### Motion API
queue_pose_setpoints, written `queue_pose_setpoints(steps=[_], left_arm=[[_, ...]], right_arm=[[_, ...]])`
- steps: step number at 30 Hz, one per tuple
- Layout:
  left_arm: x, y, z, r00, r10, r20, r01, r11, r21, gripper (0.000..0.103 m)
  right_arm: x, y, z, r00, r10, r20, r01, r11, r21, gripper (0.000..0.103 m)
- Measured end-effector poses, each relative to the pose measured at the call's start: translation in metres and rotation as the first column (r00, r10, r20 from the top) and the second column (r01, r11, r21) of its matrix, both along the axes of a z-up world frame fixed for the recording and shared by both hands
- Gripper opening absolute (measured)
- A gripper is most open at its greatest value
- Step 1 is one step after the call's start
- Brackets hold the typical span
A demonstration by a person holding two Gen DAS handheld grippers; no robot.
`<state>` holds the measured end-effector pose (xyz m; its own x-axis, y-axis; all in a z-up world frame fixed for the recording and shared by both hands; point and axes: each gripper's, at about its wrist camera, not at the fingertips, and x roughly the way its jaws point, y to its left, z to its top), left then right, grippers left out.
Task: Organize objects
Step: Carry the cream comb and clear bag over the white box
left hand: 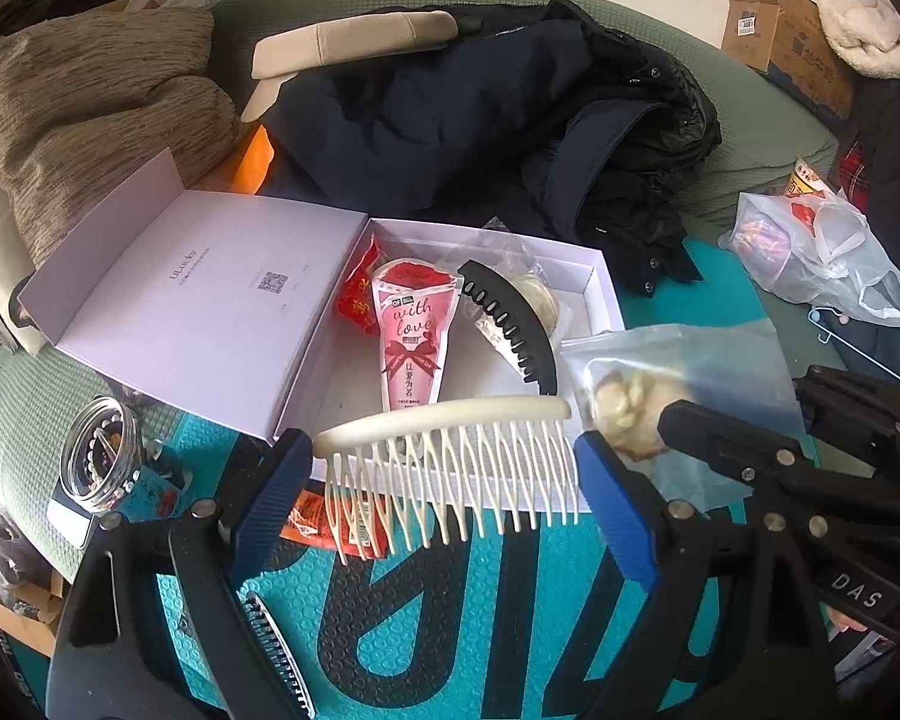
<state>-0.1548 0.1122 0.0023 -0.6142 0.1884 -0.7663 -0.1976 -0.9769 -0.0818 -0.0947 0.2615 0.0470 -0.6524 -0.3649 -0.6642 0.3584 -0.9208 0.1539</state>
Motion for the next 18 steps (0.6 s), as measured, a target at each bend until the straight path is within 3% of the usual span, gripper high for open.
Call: queue_pose_setpoints(steps=[18], left_arm=[[-0.072, 0.014, -0.012, 1.000, 0.000, 0.011, 0.000, 1.000, -0.004, 0.088]], right_arm=[[-0.059, 0.012, -0.007, 1.000, -0.019, -0.011, 0.019, 1.000, 0.016, 0.022]])
